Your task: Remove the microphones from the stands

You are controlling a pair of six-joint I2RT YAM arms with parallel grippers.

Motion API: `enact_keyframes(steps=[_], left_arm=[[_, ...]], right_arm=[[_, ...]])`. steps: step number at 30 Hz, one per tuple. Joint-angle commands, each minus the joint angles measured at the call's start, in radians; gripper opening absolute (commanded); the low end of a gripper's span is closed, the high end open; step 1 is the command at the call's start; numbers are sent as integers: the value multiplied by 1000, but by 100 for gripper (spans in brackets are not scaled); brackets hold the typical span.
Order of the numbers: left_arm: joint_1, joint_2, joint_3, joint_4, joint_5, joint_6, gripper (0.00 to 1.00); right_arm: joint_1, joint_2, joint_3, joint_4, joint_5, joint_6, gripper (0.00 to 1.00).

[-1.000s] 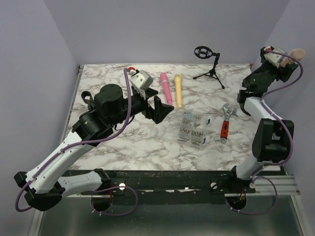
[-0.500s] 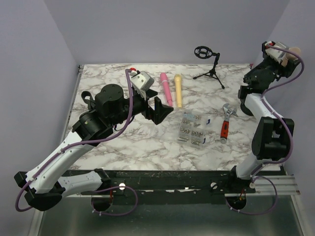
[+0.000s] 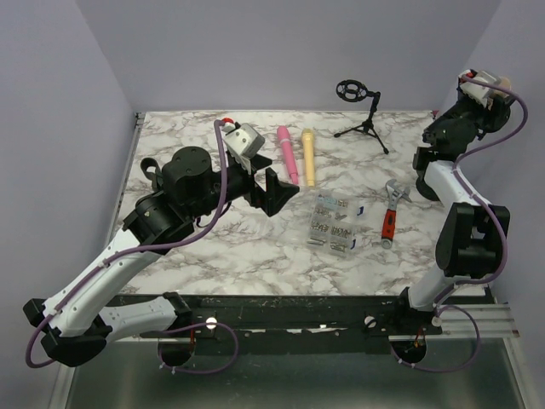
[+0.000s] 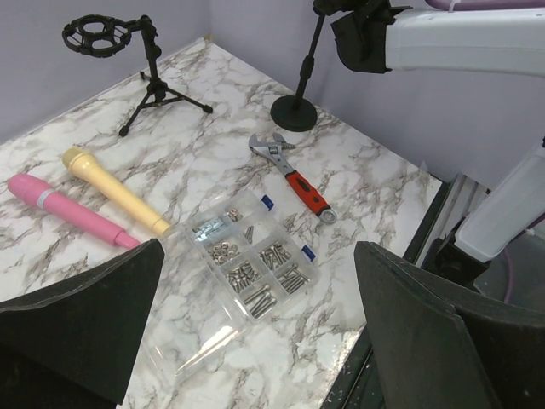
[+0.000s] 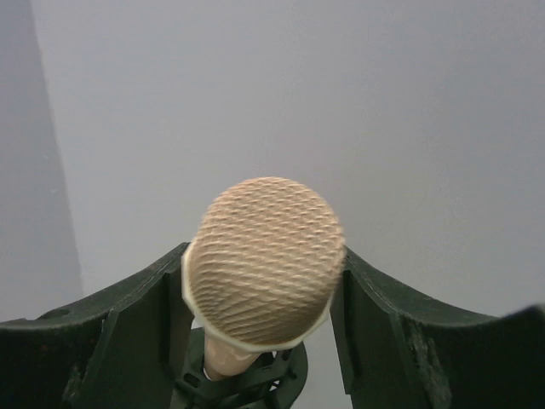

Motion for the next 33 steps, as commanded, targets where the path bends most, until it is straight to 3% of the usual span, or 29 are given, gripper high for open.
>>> enact_keyframes(steps=[1, 5, 23, 28, 33], left_arm=[[2, -28, -8, -6, -10, -13, 99], [1, -31, -12, -5, -10, -16, 99], [2, -71, -51, 7, -24, -1, 99], [1, -92, -67, 2, -50, 21, 98], [3, -94, -60, -27, -134, 60, 98]], right_arm=[[-7, -17, 23, -8, -34, 21, 59], [-7, -30, 21, -9, -37, 18, 50], [-6, -159, 119, -224, -145, 95, 36], [-4, -215, 184, -433, -207, 193, 33], [-4, -274, 287, -762, -431, 370, 24]])
